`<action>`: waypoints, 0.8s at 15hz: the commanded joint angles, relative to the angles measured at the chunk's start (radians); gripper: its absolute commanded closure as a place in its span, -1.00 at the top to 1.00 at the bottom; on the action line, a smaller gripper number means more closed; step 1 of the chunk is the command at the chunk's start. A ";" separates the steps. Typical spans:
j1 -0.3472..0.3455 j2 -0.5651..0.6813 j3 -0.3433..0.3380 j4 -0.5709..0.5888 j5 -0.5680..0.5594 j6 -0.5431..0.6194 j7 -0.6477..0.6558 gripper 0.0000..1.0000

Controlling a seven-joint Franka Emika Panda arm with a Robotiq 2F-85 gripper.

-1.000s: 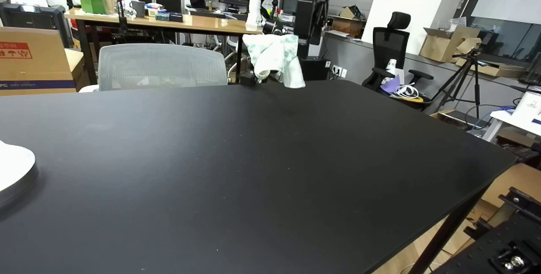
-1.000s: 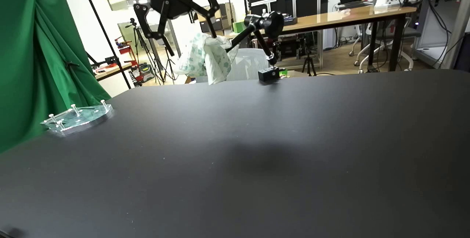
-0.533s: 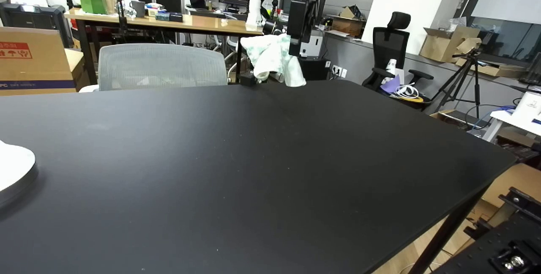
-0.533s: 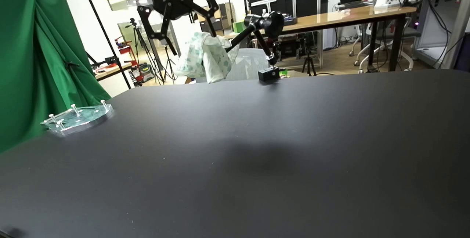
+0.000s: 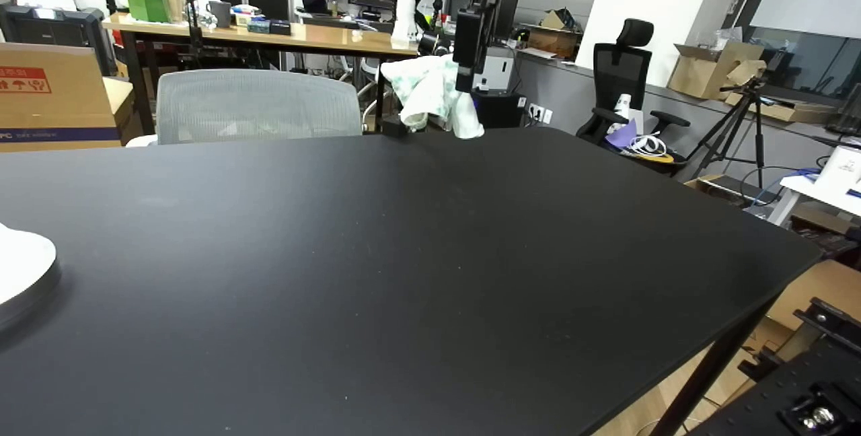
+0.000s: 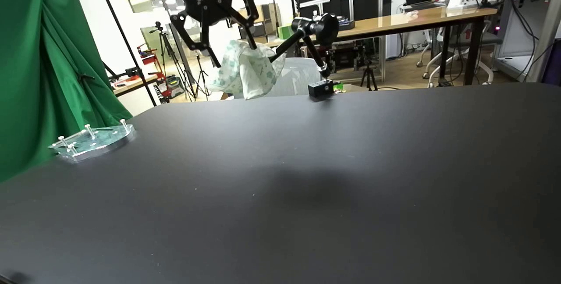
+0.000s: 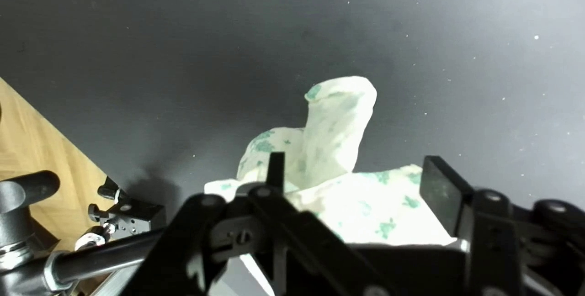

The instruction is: Remove the white cloth from the black stand

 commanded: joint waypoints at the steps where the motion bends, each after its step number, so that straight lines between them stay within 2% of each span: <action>1: -0.007 0.021 0.000 0.021 -0.028 0.013 0.004 -0.07; 8: -0.016 0.037 -0.002 0.027 -0.021 0.026 0.011 -1.00; 12: -0.020 0.024 0.004 0.019 -0.001 0.025 -0.002 -1.00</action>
